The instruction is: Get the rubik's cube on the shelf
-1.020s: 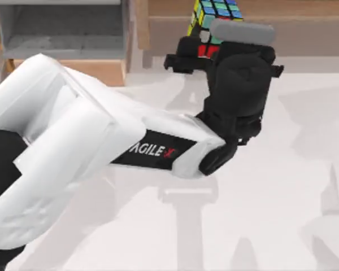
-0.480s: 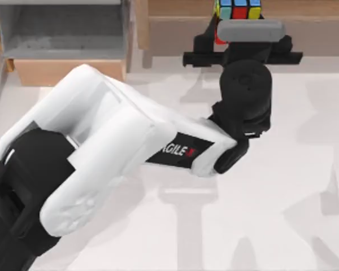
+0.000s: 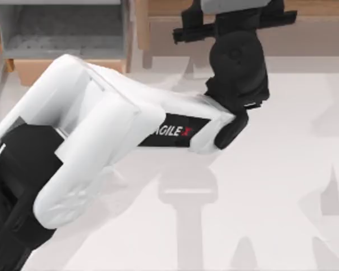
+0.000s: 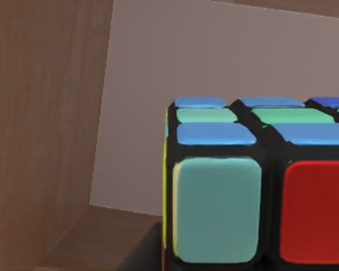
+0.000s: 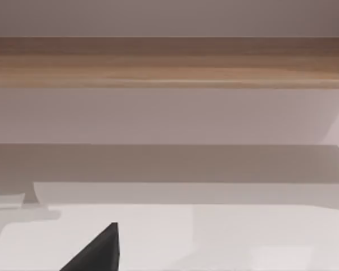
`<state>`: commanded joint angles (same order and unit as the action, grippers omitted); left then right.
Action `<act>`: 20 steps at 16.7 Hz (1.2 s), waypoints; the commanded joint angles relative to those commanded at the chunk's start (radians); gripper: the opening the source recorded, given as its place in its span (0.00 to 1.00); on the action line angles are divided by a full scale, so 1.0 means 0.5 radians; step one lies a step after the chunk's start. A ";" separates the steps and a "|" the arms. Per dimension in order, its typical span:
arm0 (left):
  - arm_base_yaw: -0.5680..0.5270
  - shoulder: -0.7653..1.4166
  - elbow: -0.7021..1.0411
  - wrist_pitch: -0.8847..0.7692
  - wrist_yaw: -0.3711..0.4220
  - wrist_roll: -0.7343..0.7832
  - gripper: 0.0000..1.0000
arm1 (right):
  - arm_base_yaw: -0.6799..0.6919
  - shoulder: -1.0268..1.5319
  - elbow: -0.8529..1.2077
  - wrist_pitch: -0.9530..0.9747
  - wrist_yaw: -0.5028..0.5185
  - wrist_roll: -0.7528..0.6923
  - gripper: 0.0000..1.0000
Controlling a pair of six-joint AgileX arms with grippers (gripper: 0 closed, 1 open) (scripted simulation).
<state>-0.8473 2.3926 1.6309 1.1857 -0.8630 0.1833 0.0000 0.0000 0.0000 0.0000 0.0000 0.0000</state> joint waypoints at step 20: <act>0.187 0.495 0.833 -0.727 0.338 -0.056 0.00 | 0.000 0.000 0.000 0.000 0.000 0.000 1.00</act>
<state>-0.7537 2.6402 2.0474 0.8220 -0.6938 0.1553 0.0000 0.0000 0.0000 0.0000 0.0000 0.0000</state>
